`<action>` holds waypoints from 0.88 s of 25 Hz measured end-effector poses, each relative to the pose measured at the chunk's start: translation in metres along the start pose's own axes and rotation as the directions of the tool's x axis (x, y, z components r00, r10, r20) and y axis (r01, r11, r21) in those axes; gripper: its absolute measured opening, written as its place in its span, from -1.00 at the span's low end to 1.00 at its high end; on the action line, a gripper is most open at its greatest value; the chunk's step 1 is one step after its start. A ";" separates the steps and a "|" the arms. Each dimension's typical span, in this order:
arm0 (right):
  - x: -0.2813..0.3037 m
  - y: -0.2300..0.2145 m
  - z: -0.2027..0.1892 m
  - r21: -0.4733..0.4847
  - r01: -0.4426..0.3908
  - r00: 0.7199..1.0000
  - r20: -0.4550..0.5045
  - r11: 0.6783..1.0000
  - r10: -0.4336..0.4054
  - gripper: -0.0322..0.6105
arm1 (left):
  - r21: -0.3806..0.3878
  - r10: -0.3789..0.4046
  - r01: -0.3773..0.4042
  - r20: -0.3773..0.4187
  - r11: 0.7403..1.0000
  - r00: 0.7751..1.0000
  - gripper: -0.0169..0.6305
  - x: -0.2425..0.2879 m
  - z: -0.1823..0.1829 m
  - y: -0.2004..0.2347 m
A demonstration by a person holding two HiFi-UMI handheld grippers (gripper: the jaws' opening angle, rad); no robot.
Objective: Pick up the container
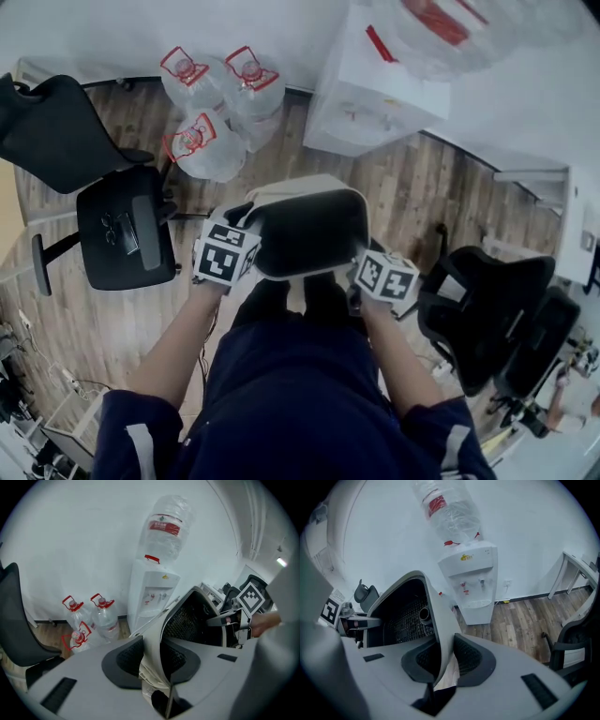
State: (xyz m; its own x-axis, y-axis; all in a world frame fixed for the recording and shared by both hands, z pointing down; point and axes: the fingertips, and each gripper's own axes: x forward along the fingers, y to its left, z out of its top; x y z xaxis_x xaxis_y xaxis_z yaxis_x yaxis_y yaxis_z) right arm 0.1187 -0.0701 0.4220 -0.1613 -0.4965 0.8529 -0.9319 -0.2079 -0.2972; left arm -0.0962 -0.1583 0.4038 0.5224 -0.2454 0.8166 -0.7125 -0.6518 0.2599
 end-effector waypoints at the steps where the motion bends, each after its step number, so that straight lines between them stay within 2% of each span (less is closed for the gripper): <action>1: -0.003 0.002 -0.002 -0.002 -0.003 1.000 0.000 1.000 0.003 -0.67 | -0.002 0.002 -0.002 0.006 1.000 1.000 -0.61 -0.005 -0.001 -0.001; 14: -0.035 0.013 -0.015 -0.001 -0.020 0.998 0.060 1.000 0.020 -0.68 | 0.010 0.015 -0.015 0.063 1.000 0.998 -0.60 -0.044 -0.005 -0.021; 22: -0.038 0.015 -0.016 0.002 -0.013 0.997 0.070 1.000 0.013 -0.68 | 0.008 0.018 -0.019 0.066 1.000 0.998 -0.60 -0.048 -0.007 -0.020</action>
State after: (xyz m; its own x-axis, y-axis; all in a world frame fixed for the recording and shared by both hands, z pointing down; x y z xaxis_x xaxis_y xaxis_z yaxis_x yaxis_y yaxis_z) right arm 0.1061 -0.0410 0.3920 -0.1498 -0.5570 0.8169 -0.9290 -0.2036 -0.3091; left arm -0.1099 -0.1285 0.3631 0.5394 -0.3039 0.7853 -0.7181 -0.6531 0.2404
